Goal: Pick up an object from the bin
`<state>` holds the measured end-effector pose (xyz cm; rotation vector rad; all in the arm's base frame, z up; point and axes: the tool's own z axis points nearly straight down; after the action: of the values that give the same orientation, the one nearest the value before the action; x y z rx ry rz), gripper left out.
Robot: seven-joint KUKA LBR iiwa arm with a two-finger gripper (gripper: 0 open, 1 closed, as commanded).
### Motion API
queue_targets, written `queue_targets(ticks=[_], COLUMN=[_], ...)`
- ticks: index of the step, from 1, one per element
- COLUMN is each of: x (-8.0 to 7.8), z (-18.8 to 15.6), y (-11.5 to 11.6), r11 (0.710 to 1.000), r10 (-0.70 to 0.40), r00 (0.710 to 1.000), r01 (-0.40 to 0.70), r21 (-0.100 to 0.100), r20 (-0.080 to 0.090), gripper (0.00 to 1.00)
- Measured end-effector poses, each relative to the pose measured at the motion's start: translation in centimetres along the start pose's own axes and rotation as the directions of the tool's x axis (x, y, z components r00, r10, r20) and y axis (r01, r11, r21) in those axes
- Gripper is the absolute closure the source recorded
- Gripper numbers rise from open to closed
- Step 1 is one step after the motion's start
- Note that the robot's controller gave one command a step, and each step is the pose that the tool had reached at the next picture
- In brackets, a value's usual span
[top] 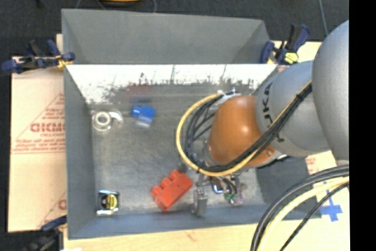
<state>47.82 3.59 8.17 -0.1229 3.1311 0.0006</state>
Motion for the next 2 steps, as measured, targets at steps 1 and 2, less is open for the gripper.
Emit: queue_targets(ticks=[1,2], x=[0.11,0.00], z=[0.02,-0.02], y=[-0.11,-0.10], r11=[1.000,1.000], r10=[0.001,0.001], r00=[1.000,1.000], r01=[-0.001,-0.001], r21=[0.000,0.000], r20=[-0.002,0.000], gripper=[1.00,0.00])
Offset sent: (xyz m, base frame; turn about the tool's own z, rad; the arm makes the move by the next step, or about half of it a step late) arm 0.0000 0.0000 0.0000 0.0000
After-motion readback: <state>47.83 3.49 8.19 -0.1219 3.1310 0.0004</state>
